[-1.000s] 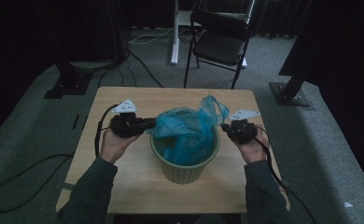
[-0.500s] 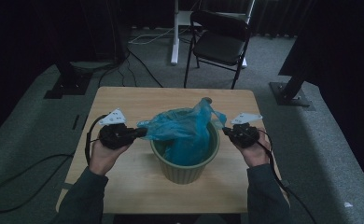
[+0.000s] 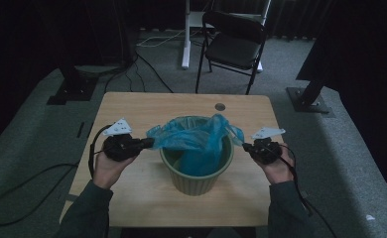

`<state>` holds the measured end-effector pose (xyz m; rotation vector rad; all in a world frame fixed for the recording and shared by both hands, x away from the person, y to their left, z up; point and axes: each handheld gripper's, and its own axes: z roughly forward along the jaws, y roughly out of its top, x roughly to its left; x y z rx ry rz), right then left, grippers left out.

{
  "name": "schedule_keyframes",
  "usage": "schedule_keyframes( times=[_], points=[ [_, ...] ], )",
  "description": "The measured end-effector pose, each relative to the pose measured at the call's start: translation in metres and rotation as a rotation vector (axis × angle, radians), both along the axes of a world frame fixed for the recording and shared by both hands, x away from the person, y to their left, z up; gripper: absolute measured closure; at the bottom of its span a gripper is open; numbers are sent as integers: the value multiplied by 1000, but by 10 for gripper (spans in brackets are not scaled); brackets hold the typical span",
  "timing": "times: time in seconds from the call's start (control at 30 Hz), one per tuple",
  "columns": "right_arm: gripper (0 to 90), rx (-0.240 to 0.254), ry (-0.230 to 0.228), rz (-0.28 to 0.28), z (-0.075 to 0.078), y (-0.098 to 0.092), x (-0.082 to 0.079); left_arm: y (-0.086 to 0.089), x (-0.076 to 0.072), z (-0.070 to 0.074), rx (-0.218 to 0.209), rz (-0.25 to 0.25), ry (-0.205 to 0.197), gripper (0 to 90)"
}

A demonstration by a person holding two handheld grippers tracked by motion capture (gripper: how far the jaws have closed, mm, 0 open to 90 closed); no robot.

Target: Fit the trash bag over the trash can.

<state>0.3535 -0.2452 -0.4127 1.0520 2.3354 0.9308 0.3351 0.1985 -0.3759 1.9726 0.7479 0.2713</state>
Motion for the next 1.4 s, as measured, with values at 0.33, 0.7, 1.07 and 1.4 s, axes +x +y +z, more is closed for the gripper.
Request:
schedule_keyframes(
  times=[0.33,0.7,1.07,1.4],
  points=[
    [758,72,-23,104,18,9,-19,-12,-6,3,8,-39,-10,852],
    [797,126,39,174,9,26,-18,-13,-2,1,-3,-42,-4,850],
    [770,137,20,154,14,30,-12,-9,1,5,6,-12,-22,848],
    [695,207,-78,66,54,15,-10,-15,-1,10,17,-18,-44,849]
  ],
)
